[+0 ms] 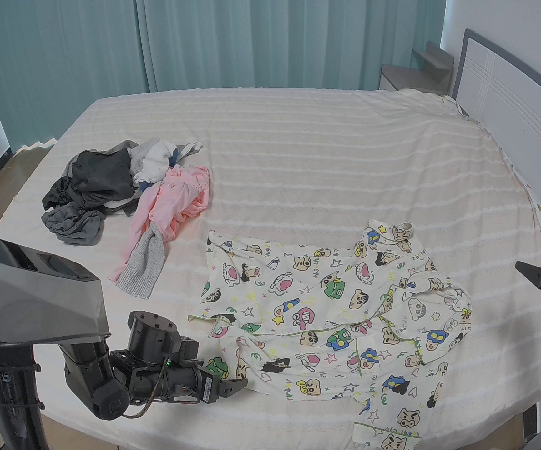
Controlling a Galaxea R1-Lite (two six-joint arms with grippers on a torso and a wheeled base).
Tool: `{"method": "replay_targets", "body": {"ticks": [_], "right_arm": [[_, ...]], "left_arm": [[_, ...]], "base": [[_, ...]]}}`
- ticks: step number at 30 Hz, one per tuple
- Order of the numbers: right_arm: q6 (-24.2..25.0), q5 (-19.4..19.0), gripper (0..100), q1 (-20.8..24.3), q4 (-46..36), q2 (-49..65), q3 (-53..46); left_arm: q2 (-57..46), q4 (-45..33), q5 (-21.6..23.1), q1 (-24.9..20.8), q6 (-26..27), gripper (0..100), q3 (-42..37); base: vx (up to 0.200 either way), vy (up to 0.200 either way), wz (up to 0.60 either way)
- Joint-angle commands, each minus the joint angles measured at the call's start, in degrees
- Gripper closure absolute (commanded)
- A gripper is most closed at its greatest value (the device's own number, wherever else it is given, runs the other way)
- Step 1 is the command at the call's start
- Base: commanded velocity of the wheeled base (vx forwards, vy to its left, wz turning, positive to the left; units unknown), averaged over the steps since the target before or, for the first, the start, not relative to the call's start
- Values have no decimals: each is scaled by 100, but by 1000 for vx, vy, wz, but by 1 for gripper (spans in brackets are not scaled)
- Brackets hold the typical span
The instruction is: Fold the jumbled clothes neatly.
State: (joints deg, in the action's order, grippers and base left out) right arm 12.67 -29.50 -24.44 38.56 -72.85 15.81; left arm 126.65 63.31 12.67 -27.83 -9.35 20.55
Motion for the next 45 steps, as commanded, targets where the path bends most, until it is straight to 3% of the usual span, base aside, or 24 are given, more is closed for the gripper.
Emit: {"method": "replay_targets", "body": {"ticks": [1, 12, 23, 29, 39, 45], "right_arm": [[-1, -3, 0, 10, -6, -1, -8], [-1, -3, 0, 80, 3, 8, -34], [-1, -3, 0, 71, 3, 17, -34], [-1, -3, 0, 71, 3, 25, -43], [-1, -3, 0, 80, 3, 34, -43], [-1, -3, 0, 80, 3, 34, -43]], "left_arm": [[114, 77, -1, -3, -14, 100, -51], [9, 77, -19, 41, -14, 100, -210], [-931, -143, -45, 278, 21, 100, -157], [-1503, -1224, -54, 647, 830, 100, 221], [-1652, -2657, -142, 1052, 1164, 100, 1452], [-1388, -3026, -405, 1219, 1436, 100, 1970]], "base": [[0, 0, 0], [0, 0, 0], [0, 0, 0], [0, 0, 0], [0, 0, 0], [0, 0, 0]]}}
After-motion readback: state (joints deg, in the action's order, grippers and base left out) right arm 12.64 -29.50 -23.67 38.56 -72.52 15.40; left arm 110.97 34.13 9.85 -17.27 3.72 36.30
